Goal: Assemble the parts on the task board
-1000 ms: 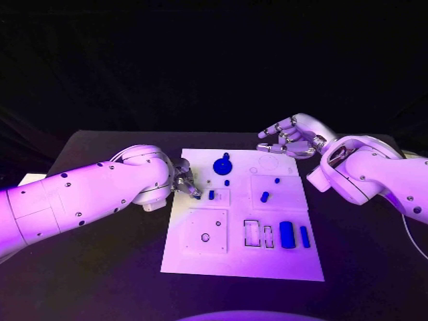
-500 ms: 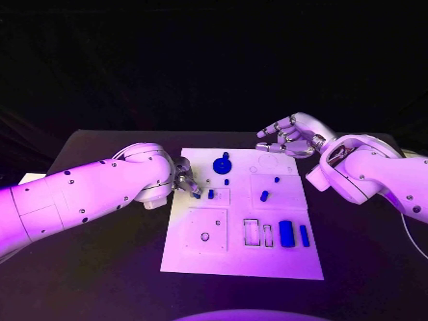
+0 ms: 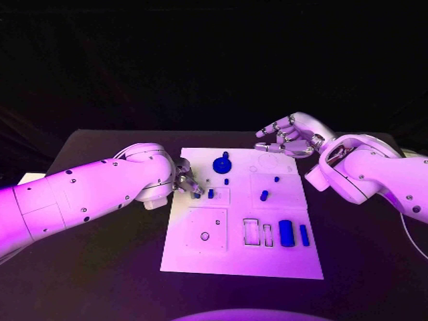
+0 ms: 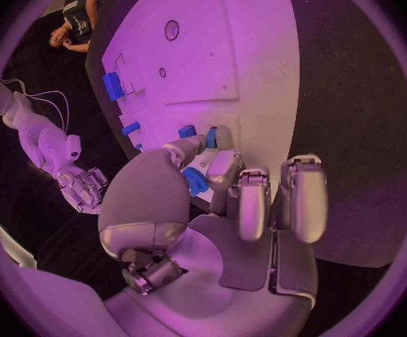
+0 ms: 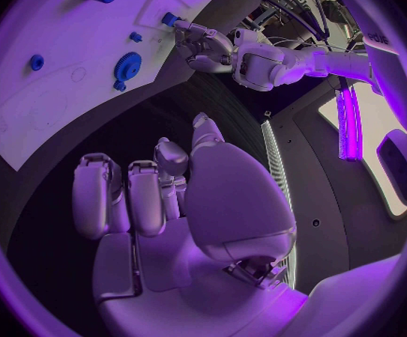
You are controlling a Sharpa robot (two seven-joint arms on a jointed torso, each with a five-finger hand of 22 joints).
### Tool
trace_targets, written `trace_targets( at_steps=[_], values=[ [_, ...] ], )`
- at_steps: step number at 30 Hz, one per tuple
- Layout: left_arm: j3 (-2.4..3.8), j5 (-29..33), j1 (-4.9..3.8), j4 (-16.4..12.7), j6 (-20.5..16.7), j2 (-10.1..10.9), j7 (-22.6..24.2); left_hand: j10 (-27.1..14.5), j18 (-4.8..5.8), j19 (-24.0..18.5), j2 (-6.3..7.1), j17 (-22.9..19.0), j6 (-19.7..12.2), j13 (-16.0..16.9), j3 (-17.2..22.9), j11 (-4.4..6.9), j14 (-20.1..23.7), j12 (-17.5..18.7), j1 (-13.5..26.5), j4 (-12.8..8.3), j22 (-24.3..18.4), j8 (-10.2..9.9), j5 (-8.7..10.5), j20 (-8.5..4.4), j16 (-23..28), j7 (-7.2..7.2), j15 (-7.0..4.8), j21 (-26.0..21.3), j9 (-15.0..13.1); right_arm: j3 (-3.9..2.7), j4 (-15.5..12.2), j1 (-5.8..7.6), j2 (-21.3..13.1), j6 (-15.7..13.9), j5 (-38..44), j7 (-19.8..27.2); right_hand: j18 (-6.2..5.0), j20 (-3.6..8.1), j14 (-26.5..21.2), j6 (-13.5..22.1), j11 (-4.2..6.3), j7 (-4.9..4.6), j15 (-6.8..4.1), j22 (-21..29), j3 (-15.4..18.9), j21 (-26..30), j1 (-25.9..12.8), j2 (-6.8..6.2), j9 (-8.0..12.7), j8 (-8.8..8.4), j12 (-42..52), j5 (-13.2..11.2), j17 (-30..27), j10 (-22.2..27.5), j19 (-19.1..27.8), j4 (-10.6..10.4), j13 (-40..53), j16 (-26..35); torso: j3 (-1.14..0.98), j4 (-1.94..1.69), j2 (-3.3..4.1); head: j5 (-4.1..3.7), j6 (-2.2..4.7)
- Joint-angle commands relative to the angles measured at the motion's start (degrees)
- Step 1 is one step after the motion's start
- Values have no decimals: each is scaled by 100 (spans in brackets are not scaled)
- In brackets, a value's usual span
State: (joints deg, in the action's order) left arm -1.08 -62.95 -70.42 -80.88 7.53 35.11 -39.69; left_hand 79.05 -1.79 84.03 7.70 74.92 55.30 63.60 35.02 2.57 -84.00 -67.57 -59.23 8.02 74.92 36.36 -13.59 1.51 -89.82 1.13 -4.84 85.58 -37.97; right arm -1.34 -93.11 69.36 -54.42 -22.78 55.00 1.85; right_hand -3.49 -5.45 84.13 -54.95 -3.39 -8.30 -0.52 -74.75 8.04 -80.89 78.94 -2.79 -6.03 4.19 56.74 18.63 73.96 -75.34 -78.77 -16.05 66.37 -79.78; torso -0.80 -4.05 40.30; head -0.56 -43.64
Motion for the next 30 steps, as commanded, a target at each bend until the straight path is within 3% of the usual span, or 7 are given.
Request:
trace_targets(
  at_steps=[1,17,21,25,30],
  values=[
    [-10,94,18,13,153,-22,-122,60,50,341,-12,1508,30,16,-67,3,-600,-46,87,10,1103,-31,10,-50,-18,8,-61,41,12,0,-11,-2,5,55,8,12,-32,-11,240,-41,3,-7,-31,3,39,22,-5,68,-7,17,-11,22,-2,13,39,-3,-8,39,4,-2,2,-1,-8],
    [-9,42,18,97,163,-48,-144,103,65,374,55,1508,121,85,-475,16,-600,-101,297,192,1156,-57,19,-66,-18,-8,-76,86,72,0,-10,-2,7,59,2,24,-36,-10,237,-40,2,-8,-31,24,53,36,-21,78,-8,16,-26,26,-22,20,52,-11,-22,55,5,0,-1,-2,-7],
    [-9,39,18,108,171,-42,-143,128,74,393,102,1508,164,132,-748,21,-600,-139,385,306,1185,-65,25,-74,-18,-12,-81,112,96,0,-8,-2,7,60,1,27,-36,-10,237,-40,2,-8,-31,24,53,36,-21,78,-8,16,-26,26,-22,20,52,-11,-22,55,5,-3,-3,-2,-3],
    [-7,39,18,96,102,-26,-159,147,82,409,148,1508,211,165,-1282,22,-600,-164,641,602,1212,-74,50,-77,-18,-20,-85,136,121,0,-7,-2,7,44,1,30,-39,-10,234,-39,2,-8,-31,34,60,43,-23,72,-8,15,-40,26,-36,27,59,-10,-33,65,6,-4,-1,-4,3],
    [-1,12,19,34,-30,28,-171,159,91,428,65,1508,229,193,-1851,38,-600,-175,588,824,1242,-93,90,-96,-18,-32,-102,161,148,0,4,-3,4,37,-3,39,-41,-10,233,-38,2,-9,-31,46,64,51,-25,70,-8,14,-47,26,-42,31,68,-10,-39,70,12,5,0,-15,4]
  ],
)
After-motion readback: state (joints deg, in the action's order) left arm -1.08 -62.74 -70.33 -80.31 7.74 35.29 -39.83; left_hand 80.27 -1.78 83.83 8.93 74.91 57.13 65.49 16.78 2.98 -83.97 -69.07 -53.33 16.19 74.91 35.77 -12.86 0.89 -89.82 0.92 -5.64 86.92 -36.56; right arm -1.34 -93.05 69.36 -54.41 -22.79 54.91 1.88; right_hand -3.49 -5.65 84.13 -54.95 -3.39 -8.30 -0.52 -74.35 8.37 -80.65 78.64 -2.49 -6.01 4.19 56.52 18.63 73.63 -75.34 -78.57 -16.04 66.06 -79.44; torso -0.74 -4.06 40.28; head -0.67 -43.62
